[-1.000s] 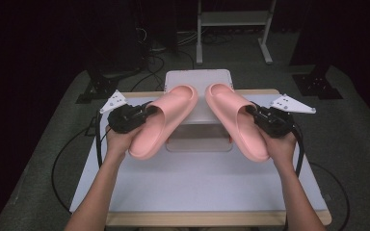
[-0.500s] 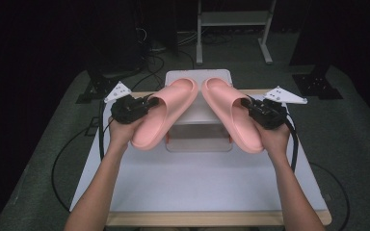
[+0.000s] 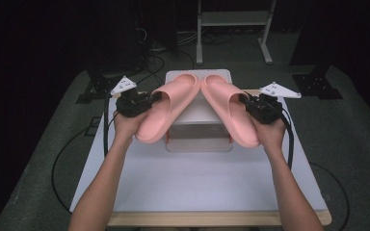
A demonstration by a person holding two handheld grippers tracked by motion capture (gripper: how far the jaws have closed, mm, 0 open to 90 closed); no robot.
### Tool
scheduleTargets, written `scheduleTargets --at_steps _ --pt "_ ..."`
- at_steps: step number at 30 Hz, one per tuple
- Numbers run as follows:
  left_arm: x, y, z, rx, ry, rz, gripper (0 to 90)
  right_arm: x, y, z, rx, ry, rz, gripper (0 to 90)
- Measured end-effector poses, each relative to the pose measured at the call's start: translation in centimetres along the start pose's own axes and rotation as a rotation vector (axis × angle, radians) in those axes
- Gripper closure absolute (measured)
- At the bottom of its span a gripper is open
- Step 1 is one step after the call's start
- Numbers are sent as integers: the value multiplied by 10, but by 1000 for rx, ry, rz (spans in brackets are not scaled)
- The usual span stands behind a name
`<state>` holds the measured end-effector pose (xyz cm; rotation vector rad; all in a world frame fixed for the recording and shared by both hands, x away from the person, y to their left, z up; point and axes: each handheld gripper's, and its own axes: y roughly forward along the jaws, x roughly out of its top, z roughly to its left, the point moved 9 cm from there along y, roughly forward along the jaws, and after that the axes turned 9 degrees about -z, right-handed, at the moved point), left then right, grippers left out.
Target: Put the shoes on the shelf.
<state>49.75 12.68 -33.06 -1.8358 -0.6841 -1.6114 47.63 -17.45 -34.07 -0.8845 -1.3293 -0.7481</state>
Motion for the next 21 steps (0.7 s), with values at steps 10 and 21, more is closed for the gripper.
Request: scheduleTargets --at_steps 10,21 --pt "1 15 6 27 -20 13 756 0 11 -8 -18 6 12 811" --pt "-2 29 13 57 -71 15 747 2 22 -15 -45 18 18 801"
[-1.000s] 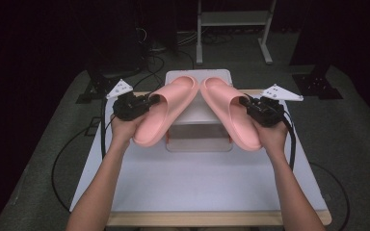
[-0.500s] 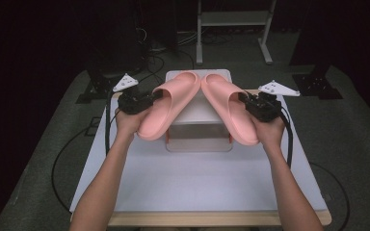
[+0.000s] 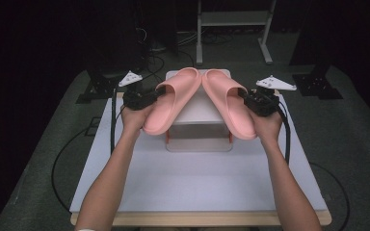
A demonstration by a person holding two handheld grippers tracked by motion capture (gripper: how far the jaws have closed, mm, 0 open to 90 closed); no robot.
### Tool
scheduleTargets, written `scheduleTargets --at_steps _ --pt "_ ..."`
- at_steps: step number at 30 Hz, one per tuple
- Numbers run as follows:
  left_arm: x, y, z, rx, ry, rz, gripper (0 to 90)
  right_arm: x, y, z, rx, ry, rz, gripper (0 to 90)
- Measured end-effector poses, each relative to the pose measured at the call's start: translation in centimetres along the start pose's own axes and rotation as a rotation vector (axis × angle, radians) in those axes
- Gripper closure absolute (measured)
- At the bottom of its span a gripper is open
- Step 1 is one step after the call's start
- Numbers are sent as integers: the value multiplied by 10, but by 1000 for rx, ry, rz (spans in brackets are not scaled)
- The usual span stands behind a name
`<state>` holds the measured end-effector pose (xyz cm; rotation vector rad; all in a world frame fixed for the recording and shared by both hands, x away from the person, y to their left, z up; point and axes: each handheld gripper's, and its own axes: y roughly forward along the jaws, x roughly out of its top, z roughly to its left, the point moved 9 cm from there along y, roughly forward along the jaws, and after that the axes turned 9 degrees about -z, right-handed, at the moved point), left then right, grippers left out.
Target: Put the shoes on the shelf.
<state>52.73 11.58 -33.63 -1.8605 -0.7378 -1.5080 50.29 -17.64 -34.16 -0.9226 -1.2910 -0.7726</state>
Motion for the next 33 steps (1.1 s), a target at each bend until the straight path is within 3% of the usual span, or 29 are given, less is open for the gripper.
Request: scheduleTargets --at_steps 16,33 --pt "3 13 6 36 -45 3 725 4 13 -4 -21 25 17 788" --pt "6 21 5 36 -67 -2 685 4 22 -10 -38 79 16 773"
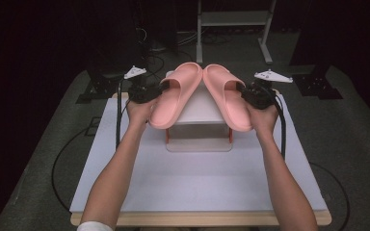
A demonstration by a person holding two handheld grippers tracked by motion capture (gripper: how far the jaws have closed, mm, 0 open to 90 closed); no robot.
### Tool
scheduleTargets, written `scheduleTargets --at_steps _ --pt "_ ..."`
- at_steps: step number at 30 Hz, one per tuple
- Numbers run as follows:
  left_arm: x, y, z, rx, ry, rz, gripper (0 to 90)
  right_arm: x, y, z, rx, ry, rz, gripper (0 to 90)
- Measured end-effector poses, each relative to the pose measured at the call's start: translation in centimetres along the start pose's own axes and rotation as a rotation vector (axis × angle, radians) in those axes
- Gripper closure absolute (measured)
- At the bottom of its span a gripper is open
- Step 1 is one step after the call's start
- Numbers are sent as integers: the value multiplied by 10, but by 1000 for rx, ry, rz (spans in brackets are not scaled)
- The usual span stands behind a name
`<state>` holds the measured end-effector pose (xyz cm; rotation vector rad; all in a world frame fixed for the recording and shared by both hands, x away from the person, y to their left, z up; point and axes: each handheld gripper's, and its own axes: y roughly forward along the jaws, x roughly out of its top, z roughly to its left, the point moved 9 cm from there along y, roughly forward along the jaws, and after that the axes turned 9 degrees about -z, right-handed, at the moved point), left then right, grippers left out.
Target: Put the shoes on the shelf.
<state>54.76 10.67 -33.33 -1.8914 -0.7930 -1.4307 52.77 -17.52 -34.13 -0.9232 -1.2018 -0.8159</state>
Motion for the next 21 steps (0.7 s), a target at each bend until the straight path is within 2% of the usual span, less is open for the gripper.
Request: scheduleTargets --at_steps 9,21 --pt "1 1 -1 4 3 5 661 3 2 3 -2 7 1 742" --pt "0 2 -7 -11 4 9 630 2 4 5 -1 18 10 716"
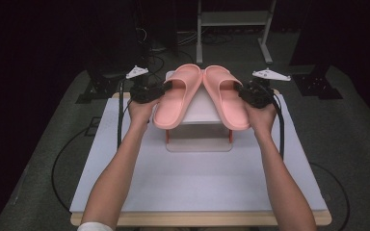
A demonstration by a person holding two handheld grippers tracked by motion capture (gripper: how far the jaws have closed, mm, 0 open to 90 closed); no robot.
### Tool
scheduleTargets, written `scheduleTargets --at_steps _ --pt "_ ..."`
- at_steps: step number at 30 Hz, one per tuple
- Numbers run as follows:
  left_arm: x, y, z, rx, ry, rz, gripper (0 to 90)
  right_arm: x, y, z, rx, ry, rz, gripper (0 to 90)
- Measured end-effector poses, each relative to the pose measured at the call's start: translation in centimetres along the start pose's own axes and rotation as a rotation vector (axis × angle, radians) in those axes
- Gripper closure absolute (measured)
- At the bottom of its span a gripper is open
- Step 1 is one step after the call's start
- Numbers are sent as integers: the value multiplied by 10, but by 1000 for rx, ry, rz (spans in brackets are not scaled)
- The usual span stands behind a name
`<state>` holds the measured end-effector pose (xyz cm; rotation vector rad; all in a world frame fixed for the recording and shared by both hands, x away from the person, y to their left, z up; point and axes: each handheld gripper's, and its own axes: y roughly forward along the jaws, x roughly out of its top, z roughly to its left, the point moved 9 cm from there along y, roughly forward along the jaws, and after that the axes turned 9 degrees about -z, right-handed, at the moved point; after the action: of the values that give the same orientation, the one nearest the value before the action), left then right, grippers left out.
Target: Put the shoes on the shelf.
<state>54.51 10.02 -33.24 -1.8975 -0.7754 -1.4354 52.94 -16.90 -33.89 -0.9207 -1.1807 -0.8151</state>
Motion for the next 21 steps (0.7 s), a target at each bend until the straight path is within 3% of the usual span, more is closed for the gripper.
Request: scheduleTargets --at_steps 21 --pt "-5 7 -2 6 -3 16 614 -1 6 9 7 -16 20 684"
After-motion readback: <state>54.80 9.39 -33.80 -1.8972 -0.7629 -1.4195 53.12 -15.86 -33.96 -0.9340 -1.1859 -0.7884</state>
